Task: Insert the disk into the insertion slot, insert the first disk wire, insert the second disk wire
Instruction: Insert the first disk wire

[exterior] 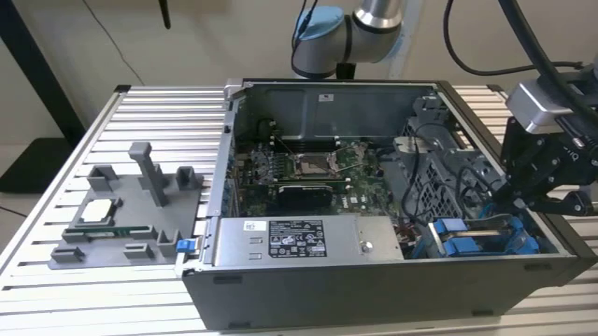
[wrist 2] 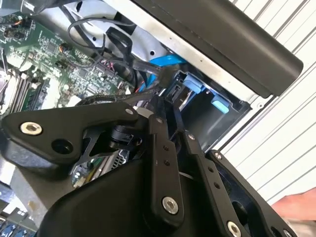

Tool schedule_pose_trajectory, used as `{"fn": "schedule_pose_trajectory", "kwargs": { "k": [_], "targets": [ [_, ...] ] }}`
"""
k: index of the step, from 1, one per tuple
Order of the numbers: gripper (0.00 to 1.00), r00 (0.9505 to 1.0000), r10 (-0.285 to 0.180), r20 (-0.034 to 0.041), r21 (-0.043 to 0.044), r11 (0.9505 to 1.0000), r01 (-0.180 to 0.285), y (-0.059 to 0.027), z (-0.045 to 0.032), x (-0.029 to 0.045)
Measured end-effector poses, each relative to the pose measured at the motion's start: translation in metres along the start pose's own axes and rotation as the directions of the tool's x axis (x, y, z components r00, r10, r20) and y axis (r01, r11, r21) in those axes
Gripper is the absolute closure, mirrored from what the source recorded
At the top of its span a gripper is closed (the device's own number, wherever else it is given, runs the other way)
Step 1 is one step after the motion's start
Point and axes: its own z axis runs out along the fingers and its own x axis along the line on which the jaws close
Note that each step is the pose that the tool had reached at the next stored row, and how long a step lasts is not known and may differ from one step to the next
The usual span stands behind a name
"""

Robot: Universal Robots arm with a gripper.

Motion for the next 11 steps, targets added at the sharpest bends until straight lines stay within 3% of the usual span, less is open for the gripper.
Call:
{"fn": "schedule_pose_trajectory", "kwargs": {
  "k": [2,3,5,6,11],
  "targets": [
    [1.00,1.0000,0.000,0.0002,0.0001,1.0000,0.000,-0.0002,0.0000,0.0003],
    [1.00,1.0000,0.002,0.0045,-0.0002,1.0000,-0.002,-0.0002,0.0000,0.0006],
    [1.00,0.9997,0.006,0.0241,-0.0011,1.0000,-0.006,-0.0003,-0.0001,0.0007],
    [1.00,0.9996,0.007,0.0267,-0.0022,1.0000,-0.007,-0.0002,-0.0002,0.0017],
    [1.00,0.9997,0.009,0.0233,-0.0047,0.9999,-0.009,-0.0006,0.0019,0.0079]
  ]
}}
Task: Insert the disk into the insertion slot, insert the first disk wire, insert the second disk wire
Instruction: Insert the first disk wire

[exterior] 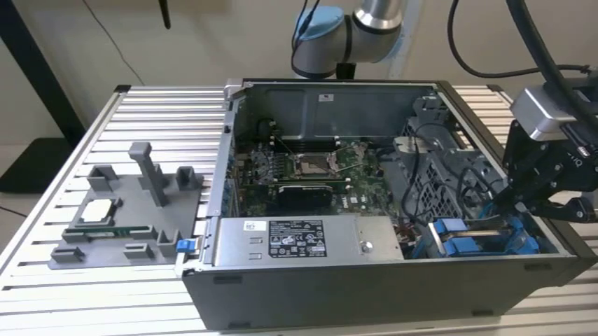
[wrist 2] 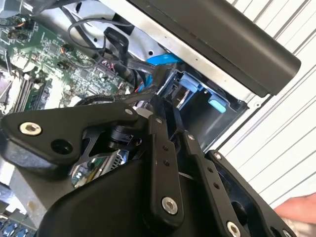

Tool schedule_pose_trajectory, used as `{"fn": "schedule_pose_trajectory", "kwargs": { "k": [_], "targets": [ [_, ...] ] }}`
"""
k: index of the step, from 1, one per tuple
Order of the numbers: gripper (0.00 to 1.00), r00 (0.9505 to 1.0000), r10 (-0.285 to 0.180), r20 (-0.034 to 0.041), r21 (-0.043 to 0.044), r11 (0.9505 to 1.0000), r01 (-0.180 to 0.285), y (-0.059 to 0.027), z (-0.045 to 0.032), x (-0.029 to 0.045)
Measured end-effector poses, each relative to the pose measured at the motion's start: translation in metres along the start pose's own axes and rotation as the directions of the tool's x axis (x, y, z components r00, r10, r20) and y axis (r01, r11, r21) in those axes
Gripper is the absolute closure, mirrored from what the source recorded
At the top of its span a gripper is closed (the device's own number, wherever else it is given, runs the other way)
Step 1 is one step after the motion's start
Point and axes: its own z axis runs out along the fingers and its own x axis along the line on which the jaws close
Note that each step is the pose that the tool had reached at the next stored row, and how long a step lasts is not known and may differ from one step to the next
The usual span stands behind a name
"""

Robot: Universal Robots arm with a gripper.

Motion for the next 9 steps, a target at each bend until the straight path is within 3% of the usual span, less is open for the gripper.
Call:
{"fn": "schedule_pose_trajectory", "kwargs": {
  "k": [5,9],
  "targets": [
    [1.00,1.0000,0.006,-0.0003,0.0009,1.0000,-0.006,-0.0002,0.0088,0.0017],
    [1.00,1.0000,0.007,-0.0004,0.0010,1.0000,-0.007,-0.0002,0.0110,0.0021]
  ]
}}
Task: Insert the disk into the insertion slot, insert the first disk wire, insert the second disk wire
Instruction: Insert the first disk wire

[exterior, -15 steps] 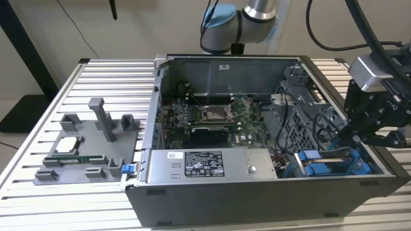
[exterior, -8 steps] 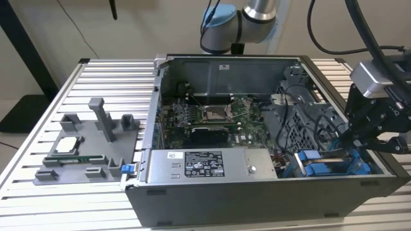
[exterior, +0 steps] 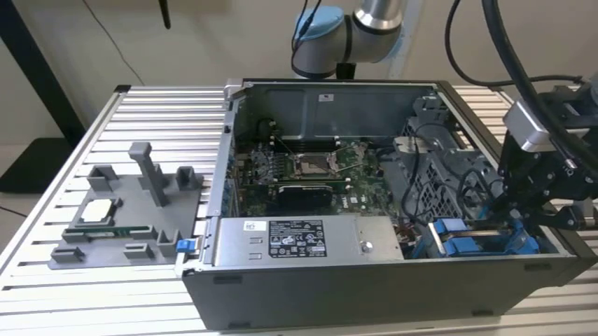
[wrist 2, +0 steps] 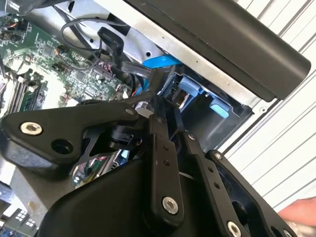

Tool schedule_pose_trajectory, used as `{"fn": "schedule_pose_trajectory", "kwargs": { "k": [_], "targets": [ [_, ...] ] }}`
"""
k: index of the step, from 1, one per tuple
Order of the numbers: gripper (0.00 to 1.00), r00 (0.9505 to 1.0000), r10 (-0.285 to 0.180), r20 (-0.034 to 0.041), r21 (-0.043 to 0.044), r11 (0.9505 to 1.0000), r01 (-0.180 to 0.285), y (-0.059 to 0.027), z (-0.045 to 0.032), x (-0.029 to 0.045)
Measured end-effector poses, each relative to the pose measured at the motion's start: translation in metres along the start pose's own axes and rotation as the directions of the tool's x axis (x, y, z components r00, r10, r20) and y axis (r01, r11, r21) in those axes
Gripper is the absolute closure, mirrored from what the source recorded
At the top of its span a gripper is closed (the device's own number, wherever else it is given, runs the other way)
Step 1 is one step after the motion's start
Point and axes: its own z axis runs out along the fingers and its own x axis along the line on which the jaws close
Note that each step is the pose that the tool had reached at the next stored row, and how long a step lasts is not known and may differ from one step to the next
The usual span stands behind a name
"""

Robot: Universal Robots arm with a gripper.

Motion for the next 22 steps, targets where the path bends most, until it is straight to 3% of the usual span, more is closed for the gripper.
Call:
{"fn": "schedule_pose_trajectory", "kwargs": {
  "k": [22],
  "targets": [
    [1.00,0.9999,0.009,0.0061,0.0014,1.0000,-0.009,-0.0012,0.0047,0.0024]
  ]
}}
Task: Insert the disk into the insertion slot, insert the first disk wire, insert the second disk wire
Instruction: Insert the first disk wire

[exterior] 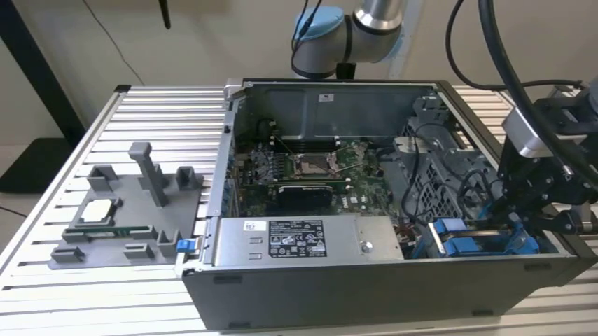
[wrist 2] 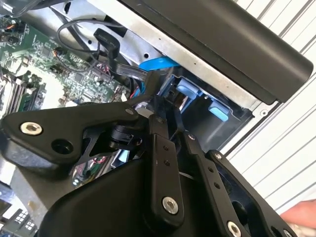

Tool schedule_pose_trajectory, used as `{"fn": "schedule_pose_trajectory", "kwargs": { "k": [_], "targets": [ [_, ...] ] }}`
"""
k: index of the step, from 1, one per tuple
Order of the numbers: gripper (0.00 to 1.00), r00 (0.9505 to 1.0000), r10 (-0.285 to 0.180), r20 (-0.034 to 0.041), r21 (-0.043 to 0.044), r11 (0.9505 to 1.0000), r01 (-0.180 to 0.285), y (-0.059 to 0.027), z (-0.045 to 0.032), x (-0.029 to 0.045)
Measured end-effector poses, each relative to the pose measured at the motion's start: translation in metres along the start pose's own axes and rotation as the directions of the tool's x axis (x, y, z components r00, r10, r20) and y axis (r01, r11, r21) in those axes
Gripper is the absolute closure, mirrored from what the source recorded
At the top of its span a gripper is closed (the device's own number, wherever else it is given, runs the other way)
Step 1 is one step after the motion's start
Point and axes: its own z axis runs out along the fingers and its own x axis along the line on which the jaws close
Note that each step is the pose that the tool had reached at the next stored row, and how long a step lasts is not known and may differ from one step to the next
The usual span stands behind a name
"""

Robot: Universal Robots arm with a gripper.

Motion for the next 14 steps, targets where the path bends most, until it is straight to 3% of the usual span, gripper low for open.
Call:
{"fn": "schedule_pose_trajectory", "kwargs": {
  "k": [5,14],
  "targets": [
    [1.00,0.9999,0.012,0.0043,0.0018,0.9999,-0.012,0.0005,0.0006,0.0000],
    [1.00,0.9997,0.024,0.0032,0.0040,0.9997,-0.024,0.0005,0.0081,0.0013]
  ]
}}
